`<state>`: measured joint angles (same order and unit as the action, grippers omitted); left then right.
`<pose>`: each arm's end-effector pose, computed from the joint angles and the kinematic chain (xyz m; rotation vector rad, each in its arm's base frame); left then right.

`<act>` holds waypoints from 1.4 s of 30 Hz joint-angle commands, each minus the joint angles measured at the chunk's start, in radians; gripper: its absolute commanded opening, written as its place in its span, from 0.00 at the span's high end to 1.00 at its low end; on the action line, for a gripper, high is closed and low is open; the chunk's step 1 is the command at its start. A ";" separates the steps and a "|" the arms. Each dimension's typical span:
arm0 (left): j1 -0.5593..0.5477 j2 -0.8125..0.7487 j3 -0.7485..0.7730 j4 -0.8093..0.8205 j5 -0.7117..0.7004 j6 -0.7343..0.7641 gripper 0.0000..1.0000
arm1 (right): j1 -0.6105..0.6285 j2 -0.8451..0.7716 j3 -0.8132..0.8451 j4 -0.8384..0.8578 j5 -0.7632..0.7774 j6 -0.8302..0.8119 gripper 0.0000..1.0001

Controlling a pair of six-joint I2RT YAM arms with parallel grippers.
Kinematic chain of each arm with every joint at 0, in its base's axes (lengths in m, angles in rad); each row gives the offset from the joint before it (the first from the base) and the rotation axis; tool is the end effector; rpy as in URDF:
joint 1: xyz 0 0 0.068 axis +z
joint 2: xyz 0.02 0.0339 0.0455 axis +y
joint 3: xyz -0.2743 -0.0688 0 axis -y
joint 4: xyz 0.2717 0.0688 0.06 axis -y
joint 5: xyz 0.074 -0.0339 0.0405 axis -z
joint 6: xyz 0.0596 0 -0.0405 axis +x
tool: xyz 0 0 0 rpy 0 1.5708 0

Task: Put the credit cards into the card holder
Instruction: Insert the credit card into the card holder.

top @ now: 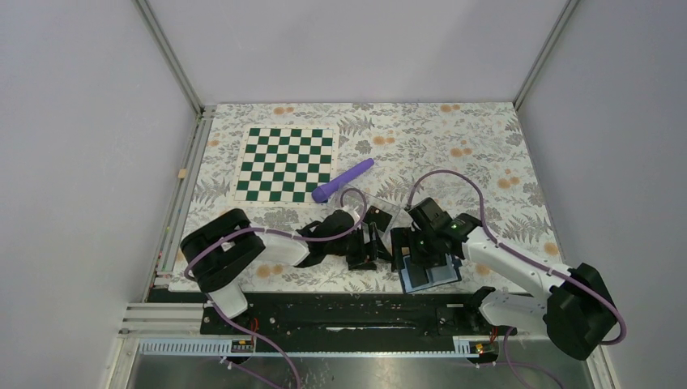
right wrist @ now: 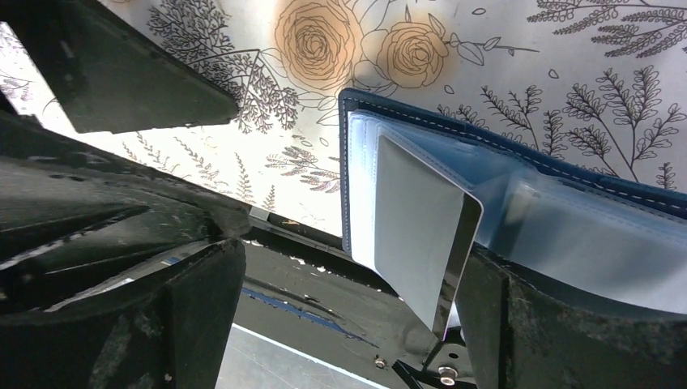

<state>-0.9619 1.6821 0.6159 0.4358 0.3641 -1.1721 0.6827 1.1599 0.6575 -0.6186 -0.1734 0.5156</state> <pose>0.1765 -0.2903 0.1008 -0.0312 2.6434 -1.4054 0.1760 0.1563 0.1672 -0.2904 2.7979 0.5647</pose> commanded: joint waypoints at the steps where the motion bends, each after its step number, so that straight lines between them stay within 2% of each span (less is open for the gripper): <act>1: -0.021 0.053 0.018 -0.060 0.004 0.035 0.23 | 0.007 -0.029 0.035 -0.040 0.043 -0.023 0.02; 5: -0.023 0.060 0.019 -0.060 0.002 0.034 0.24 | 0.007 -0.005 0.049 -0.102 0.129 -0.074 0.08; 8: -0.023 0.075 0.021 -0.061 0.007 0.030 0.25 | 0.007 0.013 0.046 -0.105 0.141 -0.088 0.21; 12: -0.025 0.084 0.026 -0.079 0.009 0.026 0.27 | 0.007 0.043 0.042 -0.065 0.110 -0.084 0.31; 16: -0.025 0.087 0.025 -0.088 0.008 0.024 0.29 | 0.006 0.092 0.041 -0.056 0.107 -0.075 0.32; 20: -0.025 0.111 0.051 -0.087 0.020 0.023 0.30 | 0.007 0.152 0.069 -0.083 0.180 -0.058 0.20; 22: -0.026 0.125 0.063 -0.088 0.023 0.025 0.31 | 0.007 0.178 0.079 -0.082 0.192 -0.055 0.19; 25: -0.027 0.140 0.078 -0.086 0.024 0.025 0.31 | 0.007 0.209 0.068 -0.038 0.120 -0.046 0.23; 32: -0.029 0.164 0.086 -0.054 0.039 0.018 0.33 | 0.007 0.242 0.004 0.131 -0.097 0.018 0.45; 35: -0.028 0.151 0.074 -0.036 0.039 0.014 0.35 | 0.007 0.240 -0.004 0.165 -0.137 0.044 0.48; 42: -0.025 0.043 0.046 -0.018 0.029 0.023 0.43 | 0.007 0.253 -0.009 0.236 -0.210 0.094 0.49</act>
<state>-0.9764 1.7752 0.6842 0.4500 0.4294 -1.1770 0.6781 1.3869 0.6632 -0.5652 -0.2523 0.5476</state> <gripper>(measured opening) 0.588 0.516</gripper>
